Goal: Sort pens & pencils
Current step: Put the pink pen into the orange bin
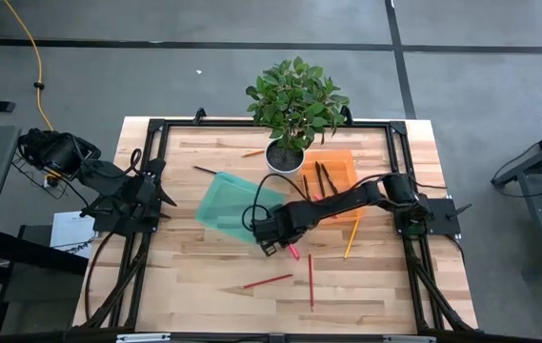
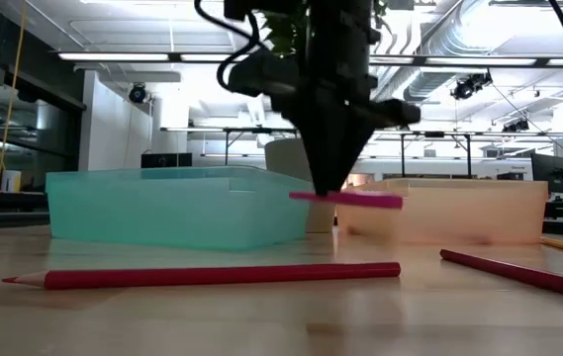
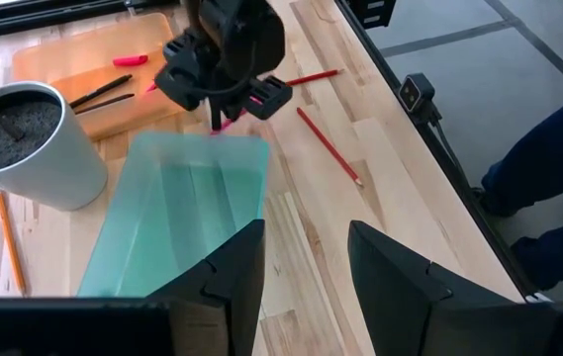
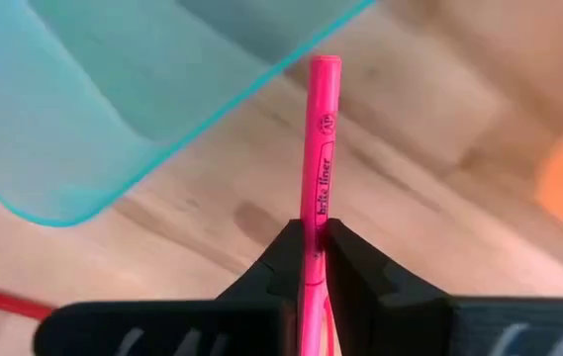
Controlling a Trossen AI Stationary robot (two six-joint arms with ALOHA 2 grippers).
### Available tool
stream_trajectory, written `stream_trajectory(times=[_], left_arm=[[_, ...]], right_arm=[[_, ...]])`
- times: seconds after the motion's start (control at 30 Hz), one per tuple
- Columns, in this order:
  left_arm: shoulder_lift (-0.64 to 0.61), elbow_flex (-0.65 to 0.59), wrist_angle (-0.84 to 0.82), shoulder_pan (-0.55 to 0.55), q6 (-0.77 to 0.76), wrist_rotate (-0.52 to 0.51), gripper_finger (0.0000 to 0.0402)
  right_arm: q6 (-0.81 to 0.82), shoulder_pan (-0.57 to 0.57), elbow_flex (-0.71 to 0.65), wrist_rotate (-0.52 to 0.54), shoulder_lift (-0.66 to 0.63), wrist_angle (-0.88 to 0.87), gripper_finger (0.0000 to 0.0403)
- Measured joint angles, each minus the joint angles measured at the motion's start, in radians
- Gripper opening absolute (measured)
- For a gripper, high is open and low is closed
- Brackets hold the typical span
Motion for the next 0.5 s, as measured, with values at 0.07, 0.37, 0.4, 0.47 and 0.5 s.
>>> stream_trajectory(times=[0.07, 0.37, 0.4, 0.47, 0.5], left_arm=[[0.000, 0.000, 0.000, 0.000, 0.000, 0.000, 0.0134], [0.000, 0.000, 0.000, 0.000, 0.001, 0.000, 0.0133], [0.000, 0.000, 0.000, 0.000, 0.001, 0.000, 0.0133], [0.000, 0.000, 0.000, 0.000, 0.001, 0.000, 0.0133], [0.000, 0.000, 0.000, 0.000, 0.001, 0.000, 0.0133]], right_arm=[[-0.002, 0.000, 0.033, 0.027, 0.000, -0.041, 0.0019], [0.026, -0.001, 0.107, 0.083, 0.000, -0.300, 0.0019], [0.030, -0.001, 0.108, 0.088, 0.000, -0.321, 0.0019], [0.032, -0.004, 0.108, 0.095, 0.000, -0.353, 0.0019], [0.026, -0.008, 0.108, 0.095, 0.000, -0.365, 0.0019]])
